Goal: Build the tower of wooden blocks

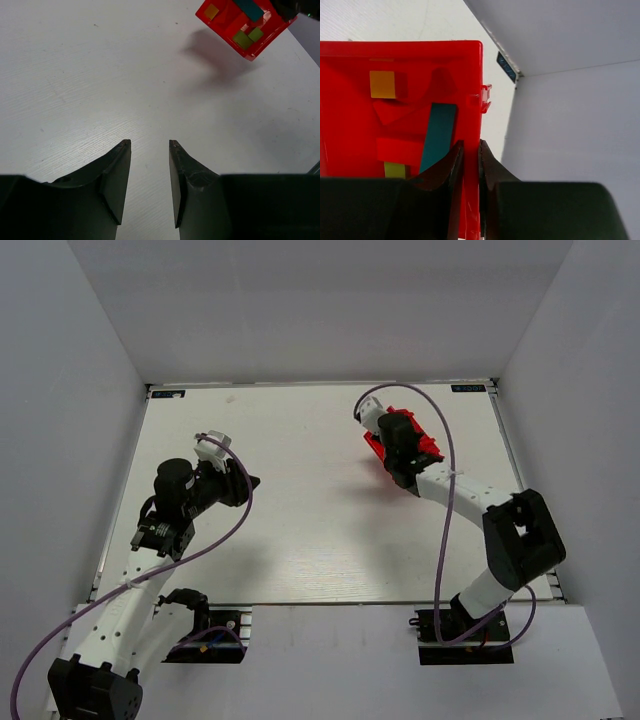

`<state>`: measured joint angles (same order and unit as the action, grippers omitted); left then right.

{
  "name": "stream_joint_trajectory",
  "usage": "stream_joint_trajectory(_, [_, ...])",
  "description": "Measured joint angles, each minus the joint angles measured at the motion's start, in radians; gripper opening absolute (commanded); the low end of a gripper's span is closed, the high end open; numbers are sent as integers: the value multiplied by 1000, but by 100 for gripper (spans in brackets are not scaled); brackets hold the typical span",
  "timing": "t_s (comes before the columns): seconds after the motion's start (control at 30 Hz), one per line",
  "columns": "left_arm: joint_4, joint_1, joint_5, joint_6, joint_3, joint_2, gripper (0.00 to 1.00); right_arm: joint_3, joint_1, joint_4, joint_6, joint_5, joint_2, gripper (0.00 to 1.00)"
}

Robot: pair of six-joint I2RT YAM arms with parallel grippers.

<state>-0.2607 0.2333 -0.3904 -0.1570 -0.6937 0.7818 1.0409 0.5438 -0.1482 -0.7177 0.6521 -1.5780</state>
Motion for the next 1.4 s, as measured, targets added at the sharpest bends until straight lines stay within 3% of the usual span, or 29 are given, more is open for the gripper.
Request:
stream_joint_trajectory(0.33, [0, 0, -1, 0, 0, -4, 48, -188, 112, -426, -357, 185, -124, 0])
stream_joint_trajectory(0.47, [0, 0, -1, 0, 0, -7, 48, -249, 147, -712, -548, 222, -178, 0])
stream_joint_trajectory(0.57, [0, 0, -2, 0, 0, -7, 48, -288, 177, -937, -768, 237, -278, 0])
stream_joint_trajectory(0.73, [0, 0, -3, 0, 0, -8, 48, -291, 221, -1154, -1040, 249, -487, 0])
stream_joint_trajectory(1.03, [0, 0, -4, 0, 0, -14, 48, -284, 257, -1159, -1220, 250, -505, 0])
stream_joint_trajectory(1.4, [0, 0, -4, 0, 0, -14, 48, -278, 257, -1152, -1262, 246, -502, 0])
